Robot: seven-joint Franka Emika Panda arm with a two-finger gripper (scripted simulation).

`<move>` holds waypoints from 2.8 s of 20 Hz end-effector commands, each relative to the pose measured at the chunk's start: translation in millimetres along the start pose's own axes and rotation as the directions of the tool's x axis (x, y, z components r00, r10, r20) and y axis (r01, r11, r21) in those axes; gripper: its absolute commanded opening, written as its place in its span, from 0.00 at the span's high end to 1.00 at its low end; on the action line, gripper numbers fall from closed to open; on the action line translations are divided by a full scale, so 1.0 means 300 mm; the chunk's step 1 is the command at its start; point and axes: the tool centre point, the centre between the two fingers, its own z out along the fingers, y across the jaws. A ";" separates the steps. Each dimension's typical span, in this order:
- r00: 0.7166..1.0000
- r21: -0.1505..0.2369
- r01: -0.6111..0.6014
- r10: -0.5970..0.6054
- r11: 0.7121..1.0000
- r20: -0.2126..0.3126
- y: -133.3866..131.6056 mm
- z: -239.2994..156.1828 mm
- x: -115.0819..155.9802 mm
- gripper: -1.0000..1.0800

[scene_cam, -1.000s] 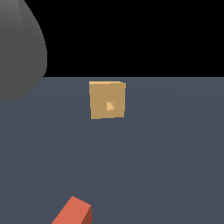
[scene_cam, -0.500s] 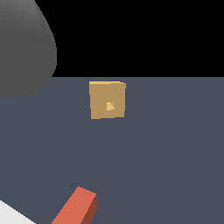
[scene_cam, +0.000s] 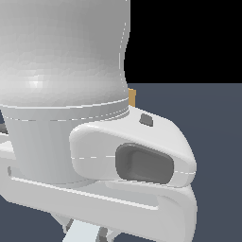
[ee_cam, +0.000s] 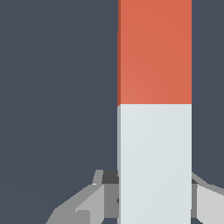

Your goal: Insert the peg into the horizontal hole in a box.

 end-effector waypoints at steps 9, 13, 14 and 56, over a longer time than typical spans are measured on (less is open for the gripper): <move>0.965 -0.002 0.263 -0.263 0.965 0.001 0.026 -0.074 0.629 1.00; 0.944 -0.002 0.330 -0.330 0.944 0.001 0.006 -0.092 0.793 1.00; 0.939 -0.002 0.343 -0.343 0.939 0.000 0.000 -0.095 0.825 1.00; 0.923 -0.003 0.386 -0.386 0.923 -0.001 -0.135 -0.109 1.195 1.00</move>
